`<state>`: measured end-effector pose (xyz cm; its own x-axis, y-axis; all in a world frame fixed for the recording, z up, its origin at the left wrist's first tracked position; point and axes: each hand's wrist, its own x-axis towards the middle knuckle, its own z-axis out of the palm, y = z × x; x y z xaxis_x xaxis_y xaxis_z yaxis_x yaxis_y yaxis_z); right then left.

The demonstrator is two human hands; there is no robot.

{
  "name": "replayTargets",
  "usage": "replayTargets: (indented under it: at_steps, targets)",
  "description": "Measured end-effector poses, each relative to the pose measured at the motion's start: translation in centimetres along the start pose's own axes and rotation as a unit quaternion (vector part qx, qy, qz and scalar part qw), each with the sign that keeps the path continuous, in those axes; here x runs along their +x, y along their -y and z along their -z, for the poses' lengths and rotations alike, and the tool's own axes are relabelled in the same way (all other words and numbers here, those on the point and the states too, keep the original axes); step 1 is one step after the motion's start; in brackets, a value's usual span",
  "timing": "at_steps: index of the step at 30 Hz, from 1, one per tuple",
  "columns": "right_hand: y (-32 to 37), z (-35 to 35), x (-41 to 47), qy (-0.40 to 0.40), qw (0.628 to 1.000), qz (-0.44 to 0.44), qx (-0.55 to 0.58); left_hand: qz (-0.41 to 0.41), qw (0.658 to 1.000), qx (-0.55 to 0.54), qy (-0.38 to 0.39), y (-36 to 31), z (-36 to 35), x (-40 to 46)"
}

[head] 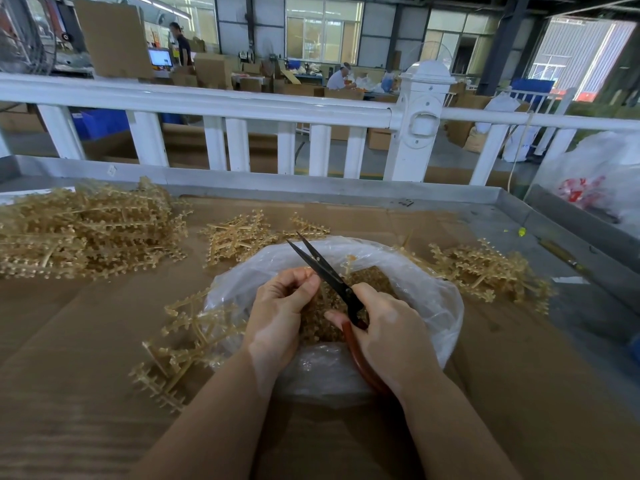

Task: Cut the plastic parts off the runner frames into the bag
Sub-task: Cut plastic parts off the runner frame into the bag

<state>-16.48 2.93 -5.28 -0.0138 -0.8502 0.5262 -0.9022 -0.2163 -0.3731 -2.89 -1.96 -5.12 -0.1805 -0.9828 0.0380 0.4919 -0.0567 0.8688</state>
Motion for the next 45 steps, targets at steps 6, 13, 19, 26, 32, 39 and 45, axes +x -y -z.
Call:
replayTargets:
  at_steps: [6,13,19,26,32,39,45]
  targets:
    - [-0.04,-0.02,0.06,0.019,1.0,0.003,-0.001,-0.005,1.0,0.006,-0.008,0.12,0.01,0.07]
    - [0.0,0.0,0.1,0.022,1.0,0.001,0.001,-0.009,1.0,0.019,0.009,0.15,0.18,0.05]
    - [-0.13,-0.13,0.08,0.021,1.0,0.004,0.003,-0.005,1.0,0.014,0.008,0.21,0.14,0.13]
    - [-0.21,-0.26,0.24,0.027,1.0,0.007,-0.001,-0.01,1.0,0.003,0.0,0.2,-0.08,0.07]
    - [-0.04,-0.44,0.01,-0.014,1.0,-0.007,-0.018,0.01,0.998,-0.046,-0.036,0.41,-0.06,0.35]
    - [-0.04,-0.5,0.03,-0.01,0.999,-0.013,-0.032,0.037,0.992,-0.121,0.03,-0.42,0.54,0.17]
    - [0.08,-0.38,-0.13,-0.03,0.999,-0.016,-0.006,0.006,0.991,-0.122,-0.058,0.02,0.29,0.36]
